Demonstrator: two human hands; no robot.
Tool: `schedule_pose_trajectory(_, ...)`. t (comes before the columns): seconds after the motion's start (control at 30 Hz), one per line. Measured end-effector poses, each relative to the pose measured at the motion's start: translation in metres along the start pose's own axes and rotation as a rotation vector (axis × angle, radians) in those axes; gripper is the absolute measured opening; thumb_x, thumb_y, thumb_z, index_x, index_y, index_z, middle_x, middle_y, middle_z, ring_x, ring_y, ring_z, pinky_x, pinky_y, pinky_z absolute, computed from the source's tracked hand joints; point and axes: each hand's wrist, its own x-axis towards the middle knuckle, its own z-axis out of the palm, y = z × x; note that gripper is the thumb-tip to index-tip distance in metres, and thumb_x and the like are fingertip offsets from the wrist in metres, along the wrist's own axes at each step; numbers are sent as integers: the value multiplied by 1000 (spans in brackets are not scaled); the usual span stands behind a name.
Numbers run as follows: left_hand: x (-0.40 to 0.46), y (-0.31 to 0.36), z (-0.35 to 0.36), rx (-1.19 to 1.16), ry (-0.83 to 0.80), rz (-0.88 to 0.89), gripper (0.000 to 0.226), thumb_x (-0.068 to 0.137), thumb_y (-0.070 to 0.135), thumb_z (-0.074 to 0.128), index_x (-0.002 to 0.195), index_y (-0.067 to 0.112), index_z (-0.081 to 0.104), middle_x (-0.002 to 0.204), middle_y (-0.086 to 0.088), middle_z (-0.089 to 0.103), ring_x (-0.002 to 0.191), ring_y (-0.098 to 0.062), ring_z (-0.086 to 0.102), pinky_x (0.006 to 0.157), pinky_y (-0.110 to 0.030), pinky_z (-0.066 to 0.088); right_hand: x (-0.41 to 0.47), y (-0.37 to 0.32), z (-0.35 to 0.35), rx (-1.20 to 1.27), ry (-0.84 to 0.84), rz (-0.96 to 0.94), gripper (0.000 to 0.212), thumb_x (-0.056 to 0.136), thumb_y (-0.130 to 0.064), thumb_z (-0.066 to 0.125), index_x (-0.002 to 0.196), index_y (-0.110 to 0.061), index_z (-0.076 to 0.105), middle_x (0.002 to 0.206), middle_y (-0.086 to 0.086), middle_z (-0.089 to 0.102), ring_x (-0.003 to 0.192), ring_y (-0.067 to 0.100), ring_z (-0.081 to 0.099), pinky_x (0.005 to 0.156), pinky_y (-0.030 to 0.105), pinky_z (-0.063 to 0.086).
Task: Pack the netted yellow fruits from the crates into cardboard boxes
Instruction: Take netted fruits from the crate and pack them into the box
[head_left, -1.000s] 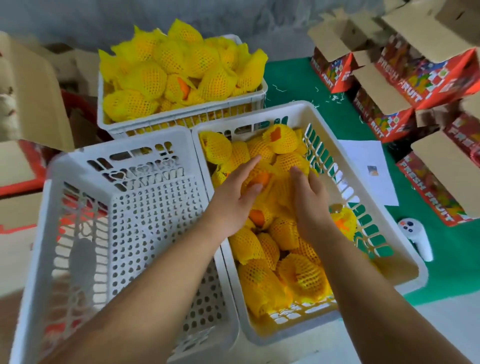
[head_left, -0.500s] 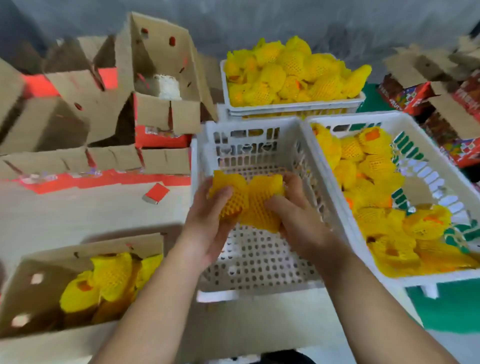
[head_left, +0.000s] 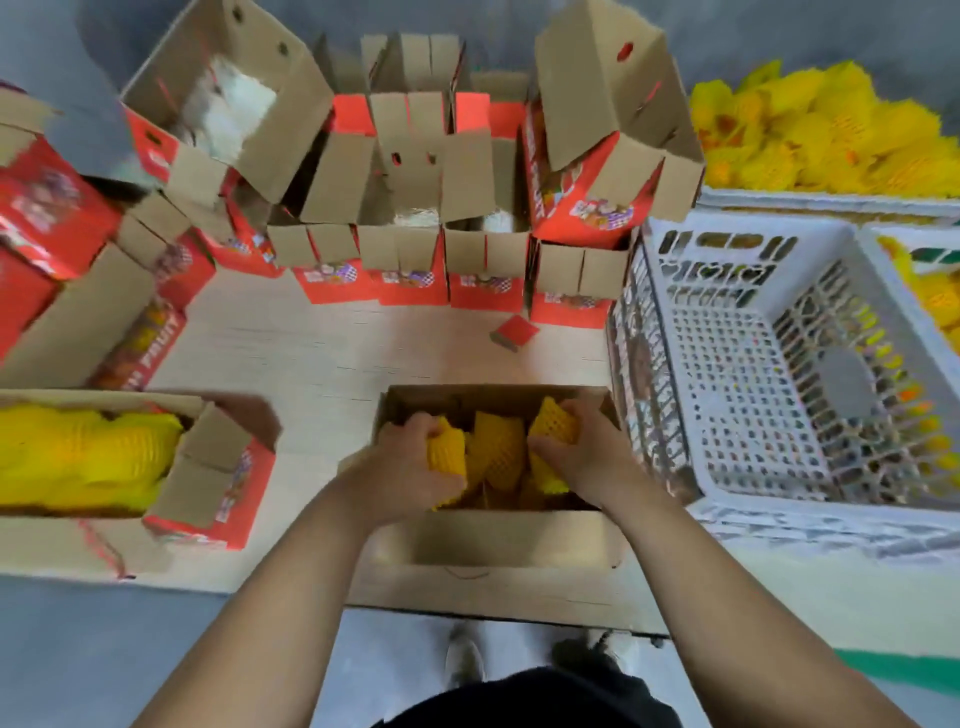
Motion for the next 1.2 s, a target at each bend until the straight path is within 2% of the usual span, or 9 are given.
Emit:
schedule_pose_trajectory(0.17, 19, 8, 10, 409, -130, 4, 68, 99, 42, 62, 154, 27, 25, 157, -16, 28, 136, -41, 46, 108, -51, 43, 18, -8, 24, -337, -186, 220, 65, 99, -22, 56, 157, -12, 29, 157, 22, 32, 142, 37, 40, 109, 35, 40)
schedule_pose_trajectory(0.3, 30, 14, 17, 535, -176, -11, 65, 103, 19, 55, 160, 16, 23, 165, -21, 11, 142, -46, 41, 117, -54, 36, 26, -20, 33, -488, -163, 271, 64, 106, -20, 52, 158, -5, 18, 162, 18, 21, 149, 40, 27, 117, 43, 33)
schedule_pose_trajectory(0.47, 38, 13, 18, 855, -23, 159, 67, 96, 66, 47, 146, 22, 51, 157, -12, 33, 143, -38, 27, 120, -55, 16, 17, -13, 35, -593, -55, 261, 82, 93, -58, 63, 149, -17, 20, 150, 12, 22, 141, 40, 32, 107, 55, 41)
schedule_pose_trajectory(0.6, 55, 9, 20, 755, -60, 296, 72, 93, 77, 40, 145, 29, 55, 161, -6, 25, 143, -37, 17, 118, -54, 14, 10, -8, 41, -676, 13, 30, 78, 86, -64, 65, 137, -19, 27, 137, 9, 30, 131, 37, 35, 104, 49, 40)
schedule_pose_trajectory(0.7, 62, -3, 20, 479, -183, 164, 73, 89, 79, 42, 150, 40, 45, 165, 3, 13, 149, -38, 6, 121, -56, 9, 11, -8, 46, -704, -24, -42, 80, 84, -66, 65, 137, -19, 29, 137, 9, 33, 129, 37, 37, 104, 47, 40)
schedule_pose_trajectory(0.83, 65, 3, 12, 101, -100, 64, 59, 96, 61, 33, 131, 21, 59, 145, -12, 51, 137, -37, 44, 114, -52, 36, 19, -11, 49, -736, -69, -16, 71, 93, -65, 56, 144, -20, 37, 142, 10, 39, 133, 36, 37, 108, 48, 37)
schedule_pose_trajectory(0.93, 63, 7, 12, 76, 9, 95, 38, 102, 46, 53, 125, 16, 52, 110, -3, 65, 113, -30, 64, 93, -40, 52, 22, -11, 51, -702, -79, 2, 64, 97, -63, 51, 145, -21, 39, 144, 11, 43, 135, 36, 37, 109, 49, 36)
schedule_pose_trajectory(1.03, 59, 7, 18, 290, -101, 49, 88, 87, 57, 74, 152, 17, 29, 137, -9, 58, 125, -33, 60, 102, -46, 52, 24, -9, 54, -724, -74, 0, 60, 99, -61, 47, 145, -23, 40, 143, 10, 44, 135, 36, 36, 111, 49, 34)
schedule_pose_trajectory(1.2, 59, 8, 29, 807, 152, 167, 64, 92, 61, 64, 137, 18, 50, 138, -9, 59, 130, -34, 52, 111, -47, 38, 24, -5, 55, -758, -63, 19, 60, 100, -64, 39, 146, -25, 41, 144, 10, 42, 135, 35, 34, 112, 48, 32)
